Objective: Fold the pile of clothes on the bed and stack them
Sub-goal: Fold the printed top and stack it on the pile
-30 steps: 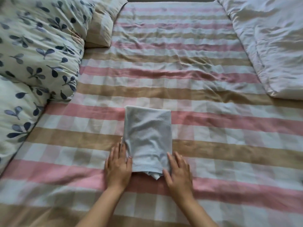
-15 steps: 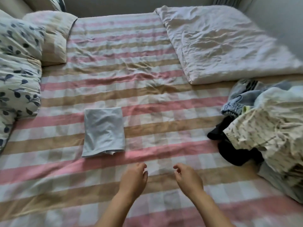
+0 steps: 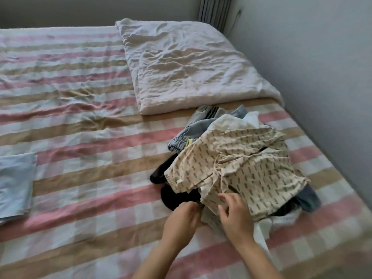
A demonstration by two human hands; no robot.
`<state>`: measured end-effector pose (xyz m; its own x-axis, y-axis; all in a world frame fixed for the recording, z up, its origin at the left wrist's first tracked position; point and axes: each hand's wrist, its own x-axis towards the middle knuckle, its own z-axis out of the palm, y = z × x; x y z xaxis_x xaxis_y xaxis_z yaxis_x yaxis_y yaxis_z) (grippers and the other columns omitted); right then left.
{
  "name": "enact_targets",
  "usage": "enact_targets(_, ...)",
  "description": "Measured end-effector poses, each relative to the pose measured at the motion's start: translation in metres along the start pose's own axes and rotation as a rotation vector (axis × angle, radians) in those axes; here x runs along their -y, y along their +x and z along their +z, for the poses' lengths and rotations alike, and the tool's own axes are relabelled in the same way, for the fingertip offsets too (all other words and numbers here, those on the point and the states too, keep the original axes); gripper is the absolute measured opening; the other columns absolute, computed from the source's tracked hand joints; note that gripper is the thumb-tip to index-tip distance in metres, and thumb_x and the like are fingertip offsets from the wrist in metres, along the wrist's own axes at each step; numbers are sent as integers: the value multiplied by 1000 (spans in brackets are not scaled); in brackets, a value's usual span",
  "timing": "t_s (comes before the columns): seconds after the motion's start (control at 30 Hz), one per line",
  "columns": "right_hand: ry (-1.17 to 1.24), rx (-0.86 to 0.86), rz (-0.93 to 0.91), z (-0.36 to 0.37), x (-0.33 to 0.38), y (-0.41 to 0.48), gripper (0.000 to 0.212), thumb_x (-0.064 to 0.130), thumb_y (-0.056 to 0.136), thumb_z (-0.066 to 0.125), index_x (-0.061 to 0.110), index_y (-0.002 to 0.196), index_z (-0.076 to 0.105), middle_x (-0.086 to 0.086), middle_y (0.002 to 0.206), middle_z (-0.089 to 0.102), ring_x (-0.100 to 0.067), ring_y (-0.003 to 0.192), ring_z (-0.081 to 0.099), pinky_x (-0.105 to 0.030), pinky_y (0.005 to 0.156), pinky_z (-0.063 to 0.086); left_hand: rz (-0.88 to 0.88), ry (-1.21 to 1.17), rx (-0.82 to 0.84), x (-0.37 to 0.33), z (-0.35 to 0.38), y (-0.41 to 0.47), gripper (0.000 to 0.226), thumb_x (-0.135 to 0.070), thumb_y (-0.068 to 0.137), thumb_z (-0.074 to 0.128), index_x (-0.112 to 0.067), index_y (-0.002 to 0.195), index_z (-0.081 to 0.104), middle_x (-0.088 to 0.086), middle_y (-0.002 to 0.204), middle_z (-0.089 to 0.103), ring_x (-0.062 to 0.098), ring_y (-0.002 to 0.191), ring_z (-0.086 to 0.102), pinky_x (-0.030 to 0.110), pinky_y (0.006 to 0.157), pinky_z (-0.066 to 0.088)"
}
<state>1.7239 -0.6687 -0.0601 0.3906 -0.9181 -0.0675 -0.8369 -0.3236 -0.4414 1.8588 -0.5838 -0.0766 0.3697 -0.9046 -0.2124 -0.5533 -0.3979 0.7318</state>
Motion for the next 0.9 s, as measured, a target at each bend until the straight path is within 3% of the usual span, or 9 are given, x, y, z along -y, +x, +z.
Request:
enact_targets(0.1, -30, -90, 29, -2, -29, 24, 44, 33, 84, 64, 16, 124, 55, -4, 117, 54, -23, 109, 47, -33, 89, 42, -49, -183, -105, -29, 41, 31, 36, -19, 89, 55, -20, 125, 49, -3, 114, 50, 15, 103, 54, 25, 88, 44)
enact_targets(0.2, -93, -3, 79, 7, -36, 42, 49, 49, 85, 56, 21, 125, 52, 1, 121, 51, -20, 113, 42, -32, 90, 41, -154, -263, -239, -45, 64, 53, 41, -12, 87, 58, -13, 127, 49, 4, 119, 48, 19, 111, 49, 20, 94, 35)
enact_targets(0.27, -100, 32, 92, 12, -37, 49, 37, 45, 88, 53, 22, 116, 58, 3, 117, 56, -19, 110, 44, -33, 87, 42, -231, -246, -291, -48, 72, 62, 39, -13, 85, 60, -16, 123, 53, 6, 120, 46, 20, 115, 41, 19, 95, 28)
enact_targets(0.37, 43, 2, 51, 12, -34, 51, 19, 29, 91, 53, 16, 100, 64, 0, 105, 63, -21, 101, 49, -32, 80, 40, -279, -159, -264, -46, 73, 68, 23, -17, 83, 63, -15, 107, 61, 7, 114, 50, 23, 113, 40, 30, 95, 33)
enact_targets(0.5, 244, -184, -117, -3, -18, 37, 11, 19, 83, 67, 8, 83, 67, -8, 98, 61, -28, 95, 51, -32, 78, 38, -112, -345, -256, -48, 47, 53, 4, -6, 85, 60, -9, 87, 59, 7, 92, 59, 24, 93, 53, 38, 83, 44)
enact_targets(0.6, 308, -257, -300, -24, 10, 23, 13, 24, 79, 68, 12, 77, 67, -6, 106, 56, -22, 103, 45, -25, 90, 31, -24, -651, -236, -50, 9, 20, 11, -6, 87, 58, -14, 81, 53, -8, 70, 59, 7, 70, 54, 22, 64, 46)
enact_targets(0.73, 473, -102, -479, -39, 58, 1, 13, 26, 80, 64, 15, 75, 65, 3, 106, 60, -9, 106, 47, -36, 96, 36, -26, -814, -283, -43, -49, -26, 15, -8, 88, 57, -8, 78, 46, -8, 58, 54, 4, 53, 49, 17, 47, 41)
enact_targets(0.83, 637, 143, -518, -36, 91, -18, 16, 31, 80, 63, 16, 85, 63, 6, 90, 66, -6, 88, 57, -43, 78, 49, -35, -822, -345, -28, -90, -58, 11, -5, 87, 56, -4, 78, 49, 9, 61, 57, 14, 49, 52, 17, 42, 40)
enact_targets(0.9, 660, 300, -483, -26, 107, -28, 25, 26, 79, 70, 15, 99, 59, 3, 89, 66, -12, 84, 63, -40, 73, 52, -36, -859, -375, -13, -116, -81, 7, -7, 84, 54, -5, 78, 51, 2, 56, 58, 9, 42, 52, 15, 38, 39)
